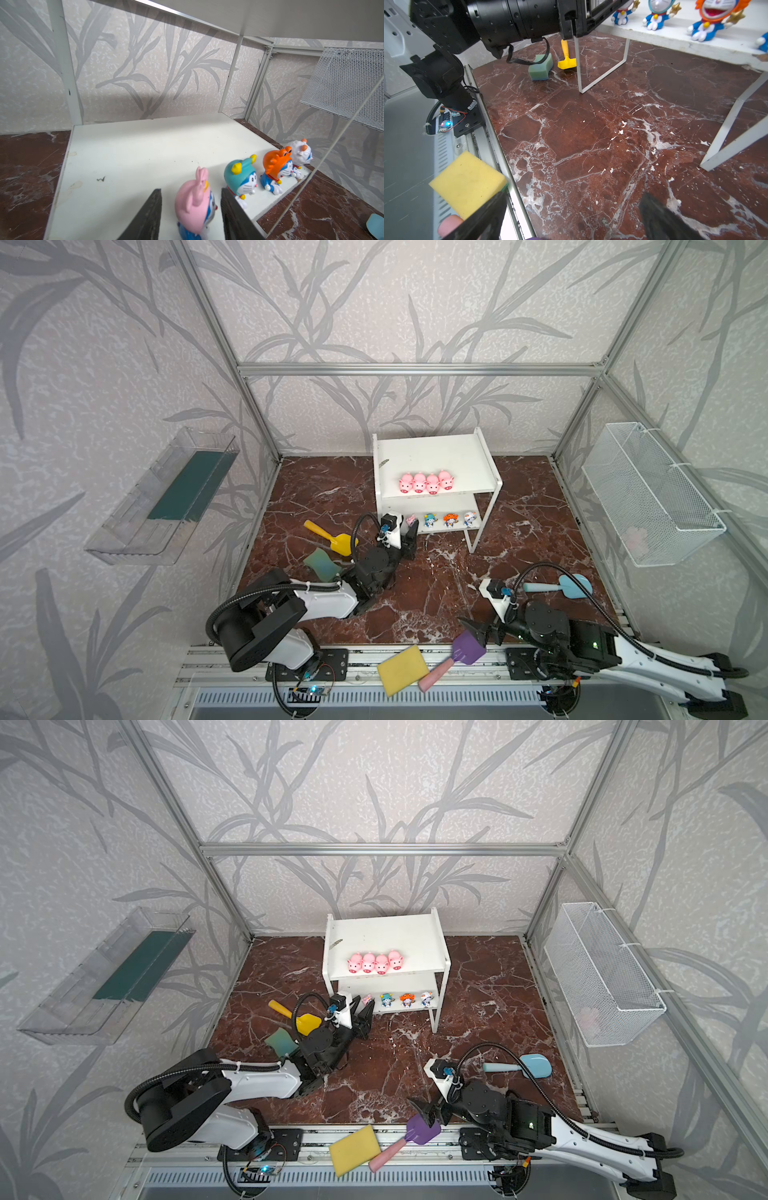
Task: Place and organize the plastic toys onto the shelf
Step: 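Open the left gripper and pull it back out of the shelf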
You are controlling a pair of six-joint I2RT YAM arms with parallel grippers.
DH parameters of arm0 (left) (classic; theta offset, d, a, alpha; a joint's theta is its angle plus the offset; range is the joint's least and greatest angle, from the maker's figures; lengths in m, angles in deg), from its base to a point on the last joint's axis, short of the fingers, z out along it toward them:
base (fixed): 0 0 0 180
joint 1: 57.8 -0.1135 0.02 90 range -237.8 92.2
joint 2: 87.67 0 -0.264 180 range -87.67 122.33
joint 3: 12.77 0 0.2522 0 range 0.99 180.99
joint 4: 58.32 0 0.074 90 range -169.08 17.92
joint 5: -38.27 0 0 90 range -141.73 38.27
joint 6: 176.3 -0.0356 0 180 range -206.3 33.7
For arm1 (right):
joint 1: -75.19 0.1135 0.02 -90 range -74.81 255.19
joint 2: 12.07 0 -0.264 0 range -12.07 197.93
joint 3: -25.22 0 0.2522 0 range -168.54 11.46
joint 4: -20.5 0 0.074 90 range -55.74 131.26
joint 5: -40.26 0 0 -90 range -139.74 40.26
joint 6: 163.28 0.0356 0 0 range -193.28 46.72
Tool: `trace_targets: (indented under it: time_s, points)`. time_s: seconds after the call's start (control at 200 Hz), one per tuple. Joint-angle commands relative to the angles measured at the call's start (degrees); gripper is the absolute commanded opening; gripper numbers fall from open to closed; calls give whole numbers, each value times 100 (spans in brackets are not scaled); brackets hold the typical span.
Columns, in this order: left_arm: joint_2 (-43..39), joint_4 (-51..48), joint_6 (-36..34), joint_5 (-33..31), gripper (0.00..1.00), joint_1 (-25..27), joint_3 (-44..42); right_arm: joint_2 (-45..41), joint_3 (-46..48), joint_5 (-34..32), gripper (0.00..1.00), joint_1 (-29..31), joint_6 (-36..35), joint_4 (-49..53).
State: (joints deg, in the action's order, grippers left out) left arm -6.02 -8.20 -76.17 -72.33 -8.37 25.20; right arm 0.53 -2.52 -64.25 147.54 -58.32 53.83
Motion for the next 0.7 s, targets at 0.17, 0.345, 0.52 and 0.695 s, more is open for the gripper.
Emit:
trace_targets:
  time_s: [0.17,0.345,0.52,0.695]
  points:
    - [-606,-665,-55,77,57,-30,-143,-37,53,18,99,-20,-36,-82]
    - [-1080,-1391,-148,274,66,-30,-80,-56,51,8,99,-19,-36,-79]
    - [-1698,-2329,-261,454,67,-26,-54,-47,52,-35,99,-20,-19,-68]
    - [-2235,-3123,-333,859,70,-30,-40,-47,52,-69,99,-24,-7,-72]
